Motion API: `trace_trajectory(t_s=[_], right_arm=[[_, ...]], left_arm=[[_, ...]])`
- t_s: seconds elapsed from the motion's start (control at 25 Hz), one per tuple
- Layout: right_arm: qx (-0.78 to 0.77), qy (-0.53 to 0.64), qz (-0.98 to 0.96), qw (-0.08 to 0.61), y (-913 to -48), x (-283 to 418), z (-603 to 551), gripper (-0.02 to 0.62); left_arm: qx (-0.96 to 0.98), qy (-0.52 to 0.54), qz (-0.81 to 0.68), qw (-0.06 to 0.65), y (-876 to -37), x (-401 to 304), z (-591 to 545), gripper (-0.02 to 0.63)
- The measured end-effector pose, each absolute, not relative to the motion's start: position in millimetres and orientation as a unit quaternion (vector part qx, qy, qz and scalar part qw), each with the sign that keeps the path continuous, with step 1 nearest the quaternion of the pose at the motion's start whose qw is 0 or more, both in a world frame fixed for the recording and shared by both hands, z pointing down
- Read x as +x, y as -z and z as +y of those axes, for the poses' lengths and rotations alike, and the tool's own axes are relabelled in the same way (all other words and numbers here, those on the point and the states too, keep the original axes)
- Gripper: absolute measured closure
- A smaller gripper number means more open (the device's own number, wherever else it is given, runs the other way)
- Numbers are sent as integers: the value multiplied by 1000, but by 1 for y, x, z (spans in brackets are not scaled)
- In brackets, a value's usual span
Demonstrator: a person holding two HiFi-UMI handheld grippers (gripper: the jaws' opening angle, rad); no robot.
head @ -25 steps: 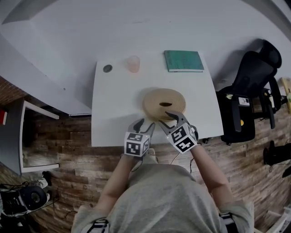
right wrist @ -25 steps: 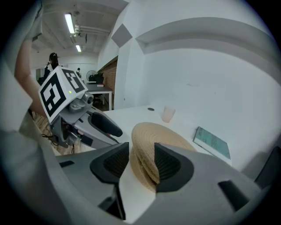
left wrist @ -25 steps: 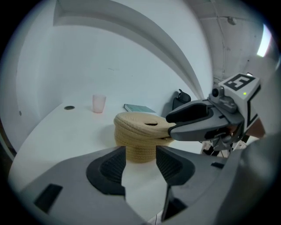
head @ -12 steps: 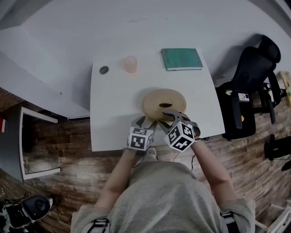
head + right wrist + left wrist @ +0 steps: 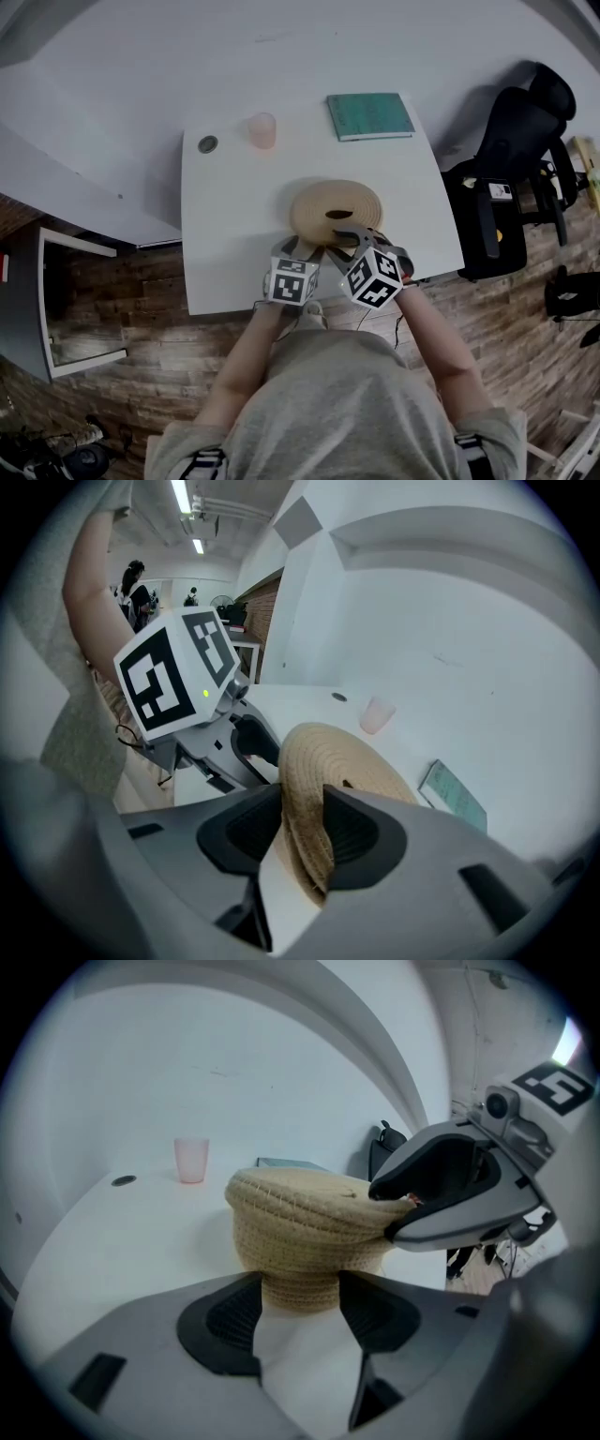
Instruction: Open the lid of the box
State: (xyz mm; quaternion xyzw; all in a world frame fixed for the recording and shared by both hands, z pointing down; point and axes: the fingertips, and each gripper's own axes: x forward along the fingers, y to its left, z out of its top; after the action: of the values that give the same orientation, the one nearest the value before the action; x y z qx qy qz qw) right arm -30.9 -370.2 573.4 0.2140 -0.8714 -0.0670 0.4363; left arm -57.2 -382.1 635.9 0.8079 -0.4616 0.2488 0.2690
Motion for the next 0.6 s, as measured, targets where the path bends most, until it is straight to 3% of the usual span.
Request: trace_trajectory(t_s=[0.6], right_arm=[[204,77,-869,444,-571,-31,-369,471]], left_arm=[[806,-251,-463,269,-635,-56,-382,371]])
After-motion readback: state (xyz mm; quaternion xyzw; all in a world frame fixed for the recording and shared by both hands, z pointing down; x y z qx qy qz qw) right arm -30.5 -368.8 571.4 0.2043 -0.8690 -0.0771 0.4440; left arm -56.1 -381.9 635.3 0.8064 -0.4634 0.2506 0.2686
